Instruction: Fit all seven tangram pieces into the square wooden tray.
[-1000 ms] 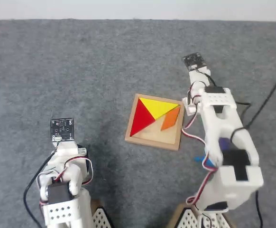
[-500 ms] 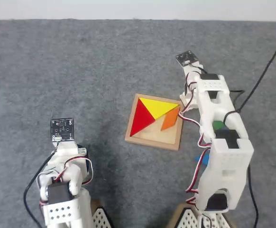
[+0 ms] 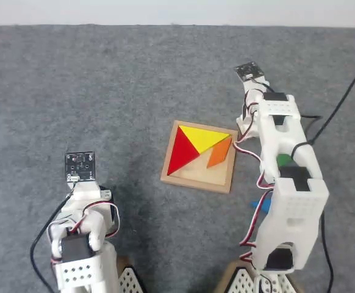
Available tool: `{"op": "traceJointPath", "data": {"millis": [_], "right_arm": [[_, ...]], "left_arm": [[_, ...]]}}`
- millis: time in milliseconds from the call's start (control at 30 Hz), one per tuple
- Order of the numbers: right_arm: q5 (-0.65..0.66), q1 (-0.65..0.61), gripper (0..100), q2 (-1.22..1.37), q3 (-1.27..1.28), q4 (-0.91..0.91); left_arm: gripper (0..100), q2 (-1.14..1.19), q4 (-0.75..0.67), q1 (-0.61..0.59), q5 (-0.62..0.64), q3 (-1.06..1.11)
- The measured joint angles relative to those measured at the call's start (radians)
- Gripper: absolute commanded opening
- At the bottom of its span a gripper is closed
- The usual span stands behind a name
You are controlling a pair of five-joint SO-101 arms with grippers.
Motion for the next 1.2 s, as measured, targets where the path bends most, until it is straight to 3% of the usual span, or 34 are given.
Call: {"op": "traceJointPath", "data": {"millis": [167, 367, 500, 633, 1000, 1200], "right_arm": [[-0.163, -0.034, 5.9, -0.190, 0.043, 0.124], [-0.388, -0.269, 6.2, -0.443, 0.250, 0.158], [-0.574, -0.454, 6.3, -0.493, 0.367, 0.077], [-0.766, -0.554, 6.4, -0.485, 0.414, -0.037], [-1.046, -0.514, 6.4, -0.308, 0.400, -0.126], [-1.082, -0.453, 12.8, -0.307, 0.393, -0.135]], "left_arm": [[4, 0.000, 0.000, 0.000, 0.000, 0.000], [4, 0.000, 0.000, 0.000, 0.000, 0.000], [4, 0.000, 0.000, 0.000, 0.000, 0.000], [4, 0.000, 0.000, 0.000, 0.000, 0.000], [4, 0.000, 0.000, 0.000, 0.000, 0.000], [4, 0.000, 0.000, 0.000, 0.000, 0.000]]}}
